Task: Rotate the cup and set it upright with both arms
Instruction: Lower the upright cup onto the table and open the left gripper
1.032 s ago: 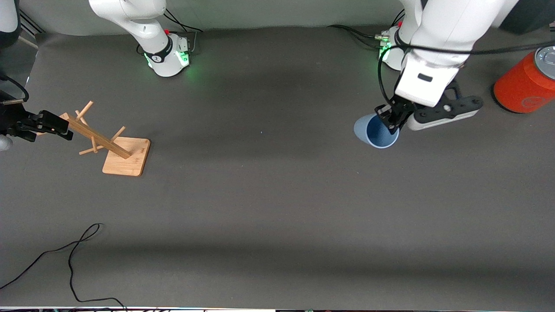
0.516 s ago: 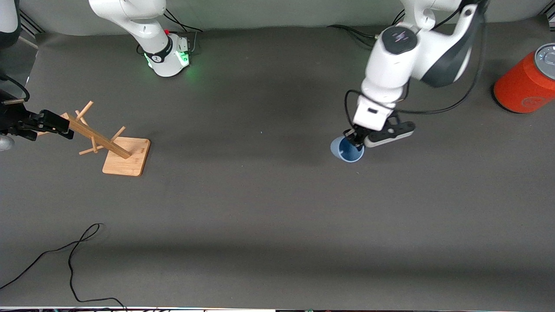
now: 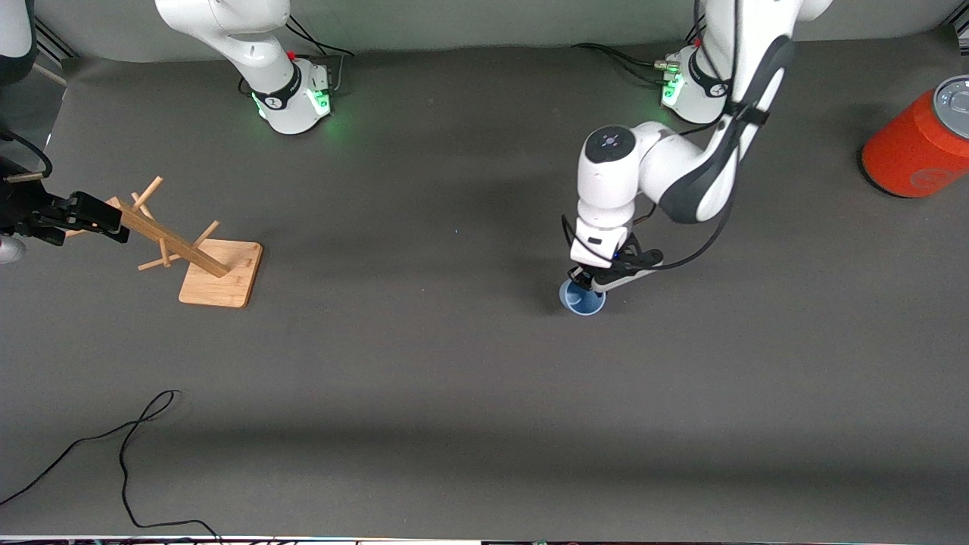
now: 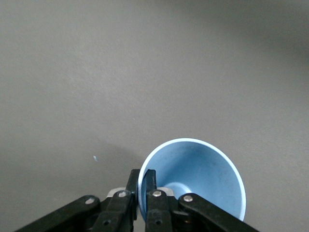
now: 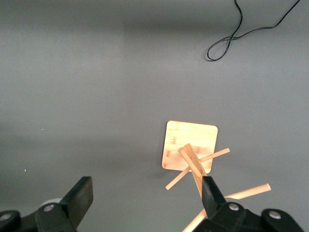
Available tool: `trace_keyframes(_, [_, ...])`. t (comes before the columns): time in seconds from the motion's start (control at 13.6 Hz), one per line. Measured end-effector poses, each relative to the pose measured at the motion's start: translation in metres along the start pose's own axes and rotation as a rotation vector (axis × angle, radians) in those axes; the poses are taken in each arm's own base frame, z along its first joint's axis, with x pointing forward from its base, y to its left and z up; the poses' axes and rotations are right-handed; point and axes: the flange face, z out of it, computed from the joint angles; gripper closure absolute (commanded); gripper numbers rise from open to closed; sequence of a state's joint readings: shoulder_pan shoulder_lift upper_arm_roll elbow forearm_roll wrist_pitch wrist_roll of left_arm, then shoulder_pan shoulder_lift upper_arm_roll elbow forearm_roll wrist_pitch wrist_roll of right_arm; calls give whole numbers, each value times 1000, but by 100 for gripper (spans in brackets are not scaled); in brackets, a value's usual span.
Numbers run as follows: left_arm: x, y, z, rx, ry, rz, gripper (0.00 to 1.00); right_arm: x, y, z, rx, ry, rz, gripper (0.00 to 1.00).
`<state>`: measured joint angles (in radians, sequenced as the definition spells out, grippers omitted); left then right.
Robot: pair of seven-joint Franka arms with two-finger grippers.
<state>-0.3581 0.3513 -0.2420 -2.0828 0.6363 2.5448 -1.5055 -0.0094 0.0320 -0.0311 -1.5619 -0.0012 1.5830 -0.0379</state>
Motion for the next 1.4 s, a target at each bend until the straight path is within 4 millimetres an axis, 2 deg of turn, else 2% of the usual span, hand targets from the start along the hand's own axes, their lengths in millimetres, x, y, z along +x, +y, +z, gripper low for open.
trace_keyframes(0.07, [-7, 4, 5, 1, 5, -6, 100, 0, 0, 0, 0, 0, 0, 0])
trace_keyframes(0.22, [-16, 12, 6, -4, 8, -9, 1, 0, 0, 0, 0, -1, 0, 0])
trace_keyframes(0.52, [-14, 17, 0, -16, 19, -12, 0, 0, 0, 0, 0, -2, 0, 0])
trace_keyframes(0.66, [-6, 22, -7, -23, 31, -20, 0, 0, 0, 1, 0, -2, -1, 0])
trace_keyframes(0.96, [23, 38, -43, 34, 36, -46, 0, 0, 0, 1, 0, -3, -1, 0])
trace_keyframes(1.18, [66, 46, -84, 69, -63, -8, 0, 0, -1, 1, 0, -4, -1, 0])
trace_keyframes(1.25, [88, 41, -98, 85, -81, 6, 0, 0, -1, 1, 0, -4, -1, 0])
trace_keyframes(1.4, [139, 17, -117, 101, -134, 29, 0, 0, -1, 1, 0, -4, -2, 0])
